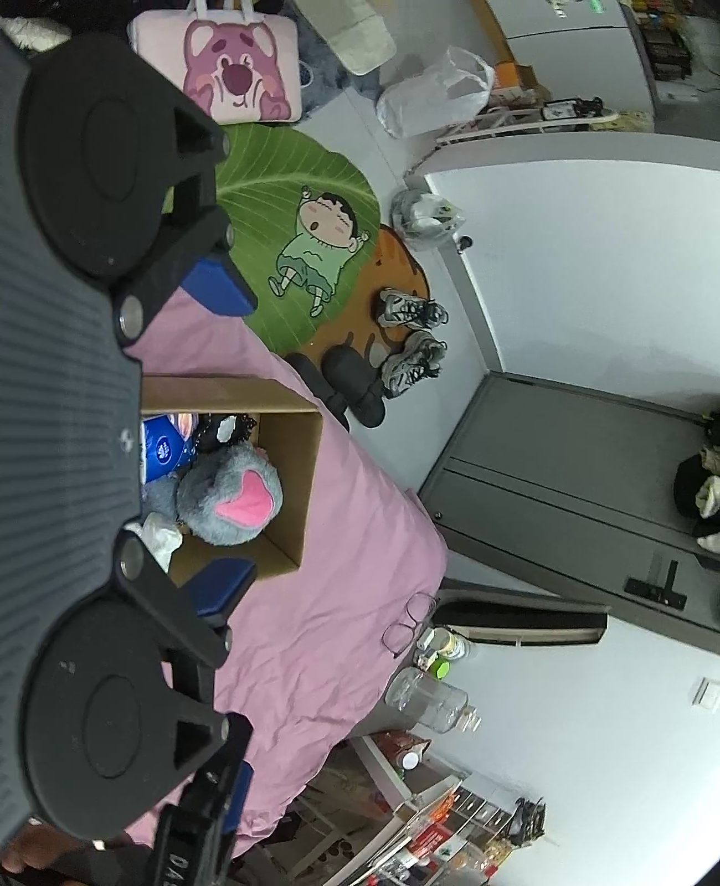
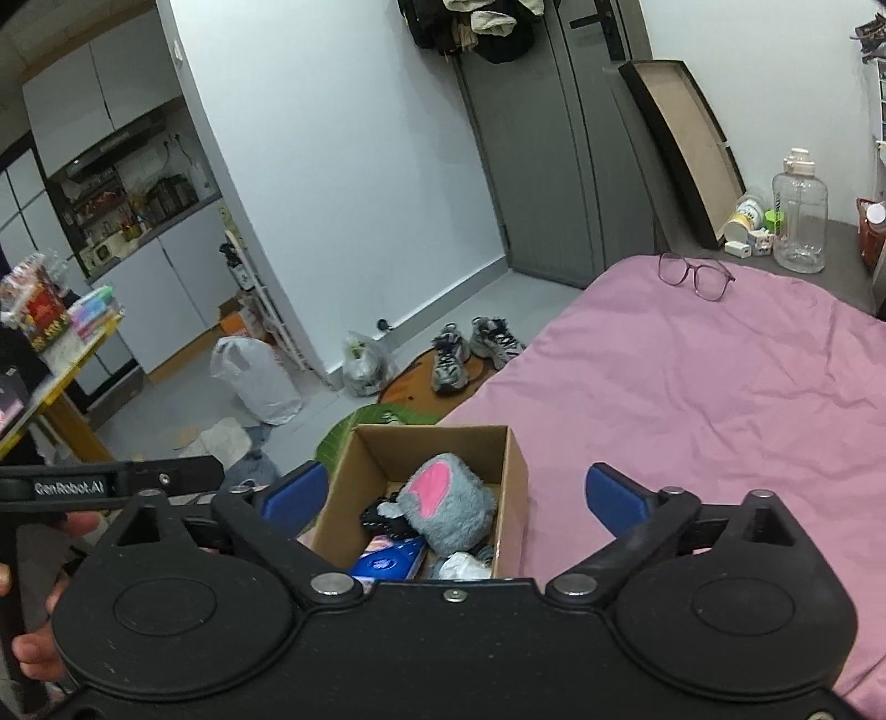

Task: Organize soft objects

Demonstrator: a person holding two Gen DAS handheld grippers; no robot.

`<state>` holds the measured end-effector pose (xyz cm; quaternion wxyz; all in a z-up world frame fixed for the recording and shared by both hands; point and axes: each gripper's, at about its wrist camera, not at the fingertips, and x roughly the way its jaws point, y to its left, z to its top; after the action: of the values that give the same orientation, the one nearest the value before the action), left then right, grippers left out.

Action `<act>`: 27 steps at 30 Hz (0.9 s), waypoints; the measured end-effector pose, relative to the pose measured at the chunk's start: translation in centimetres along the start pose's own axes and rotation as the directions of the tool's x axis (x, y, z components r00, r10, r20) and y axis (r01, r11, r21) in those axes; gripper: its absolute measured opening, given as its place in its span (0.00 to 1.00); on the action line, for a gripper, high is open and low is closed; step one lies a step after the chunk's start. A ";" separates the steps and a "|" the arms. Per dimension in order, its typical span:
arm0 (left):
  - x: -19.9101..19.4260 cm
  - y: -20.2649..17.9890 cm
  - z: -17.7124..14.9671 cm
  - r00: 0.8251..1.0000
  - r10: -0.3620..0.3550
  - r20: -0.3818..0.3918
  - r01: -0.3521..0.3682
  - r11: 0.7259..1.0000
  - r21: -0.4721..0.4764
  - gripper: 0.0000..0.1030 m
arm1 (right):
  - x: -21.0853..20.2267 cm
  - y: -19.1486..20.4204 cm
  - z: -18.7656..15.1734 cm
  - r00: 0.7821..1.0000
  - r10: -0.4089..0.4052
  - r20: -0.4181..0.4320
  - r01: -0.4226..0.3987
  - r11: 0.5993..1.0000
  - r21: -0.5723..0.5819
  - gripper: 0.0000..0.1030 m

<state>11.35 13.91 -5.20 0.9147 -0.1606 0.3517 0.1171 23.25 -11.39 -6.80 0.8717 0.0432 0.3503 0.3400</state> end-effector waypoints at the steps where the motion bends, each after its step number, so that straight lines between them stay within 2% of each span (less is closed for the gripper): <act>1: -0.4 -0.3 0.0 1.000 -0.001 0.003 0.001 1.000 0.011 0.93 | -0.4 -0.2 0.1 1.000 0.011 -0.002 -0.011 1.000 0.004 1.00; 4: -1.3 -1.0 -0.3 1.000 -0.004 0.010 0.004 1.000 0.022 1.00 | -1.6 -0.4 0.1 1.000 0.021 -0.006 -0.021 1.000 -0.001 1.00; 19: -5.1 -3.0 -2.0 0.999 -0.034 0.011 0.034 0.999 -0.009 1.00 | -5.9 -2.2 -0.7 0.999 0.005 -0.052 -0.006 1.000 -0.014 1.00; 27: -6.2 -4.2 -3.1 1.000 -0.003 0.013 0.003 1.000 -0.005 1.00 | -8.0 -3.1 -1.0 0.998 0.020 -0.059 -0.021 1.000 -0.021 1.00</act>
<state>6.35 8.27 -2.25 0.9168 -0.1627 0.3451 0.1175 20.19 -18.89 -3.84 0.8580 0.0273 0.3714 0.3537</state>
